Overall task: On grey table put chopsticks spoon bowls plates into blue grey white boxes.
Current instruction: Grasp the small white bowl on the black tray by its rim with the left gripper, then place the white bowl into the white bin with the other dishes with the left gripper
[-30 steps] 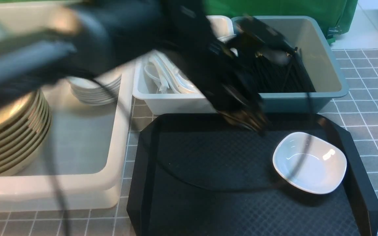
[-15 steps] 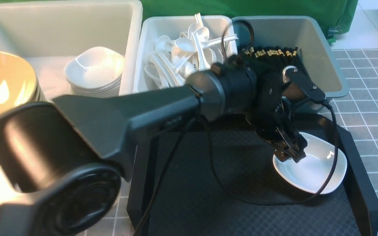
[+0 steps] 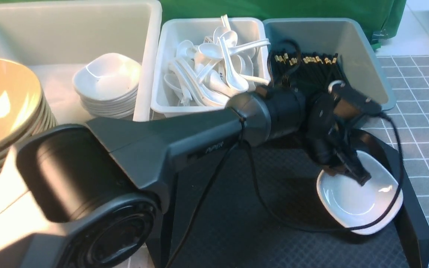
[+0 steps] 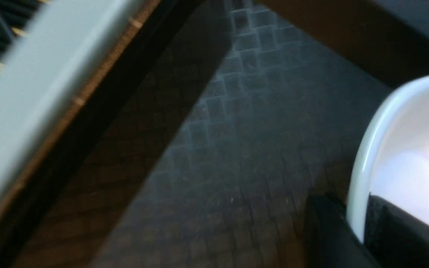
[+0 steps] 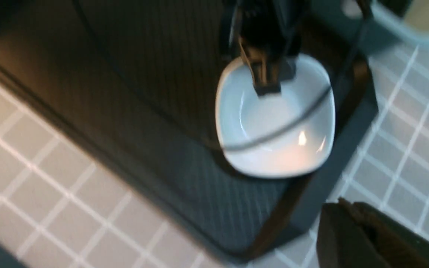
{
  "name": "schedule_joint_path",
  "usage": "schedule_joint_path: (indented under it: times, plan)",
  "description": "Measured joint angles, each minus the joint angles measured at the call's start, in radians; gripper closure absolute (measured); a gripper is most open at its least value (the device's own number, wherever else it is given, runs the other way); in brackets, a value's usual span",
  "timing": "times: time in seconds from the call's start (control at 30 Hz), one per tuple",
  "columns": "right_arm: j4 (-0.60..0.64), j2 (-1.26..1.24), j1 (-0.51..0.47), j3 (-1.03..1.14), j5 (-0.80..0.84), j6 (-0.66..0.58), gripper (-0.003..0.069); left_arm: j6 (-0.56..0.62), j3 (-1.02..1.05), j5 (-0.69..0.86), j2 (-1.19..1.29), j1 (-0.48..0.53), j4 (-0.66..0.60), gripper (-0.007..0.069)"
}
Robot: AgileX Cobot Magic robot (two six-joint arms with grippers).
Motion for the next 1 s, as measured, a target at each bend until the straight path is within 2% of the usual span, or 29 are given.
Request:
schedule_joint_path:
  times: [0.1, 0.23, 0.27, 0.37, 0.43, 0.6, 0.7, 0.8, 1.0]
  plan:
    - [0.044, 0.027, 0.000, -0.015, -0.033, -0.026, 0.0614, 0.009, -0.075, 0.138, -0.040, 0.023, 0.038, 0.0622]
    - [0.132, 0.119, 0.000, -0.072, -0.048, -0.104, 0.0614, 0.010, -0.163, 0.247, -0.152, 0.087, 0.079, 0.0624]
    - [0.191, 0.182, 0.001, -0.117, -0.064, -0.158, 0.0614, 0.010, -0.192, 0.284, -0.239, 0.137, 0.097, 0.0624]
    - [0.263, 0.264, 0.015, -0.180, -0.087, -0.226, 0.0614, 0.010, -0.207, 0.320, -0.340, 0.208, 0.115, 0.0624]
    - [0.320, 0.341, 0.047, -0.242, -0.119, -0.275, 0.0614, 0.010, -0.216, 0.374, -0.440, 0.311, 0.127, 0.0624]
    - [0.352, 0.481, 0.140, -0.349, -0.183, -0.312, 0.0614, 0.010, -0.216, 0.486, -0.513, 0.606, 0.131, 0.0624]
    - [0.355, 0.546, 0.181, -0.380, -0.205, -0.320, 0.0614, 0.010, -0.216, 0.495, -0.479, 0.774, 0.081, 0.0624]
    - [0.356, 0.599, 0.196, -0.388, -0.211, -0.324, 0.0614, 0.010, -0.216, 0.481, -0.424, 0.889, 0.011, 0.0624]
    - [0.355, 0.646, 0.199, -0.389, -0.185, -0.308, 0.0614, 0.011, -0.215, 0.397, -0.274, 0.998, -0.086, 0.0624]
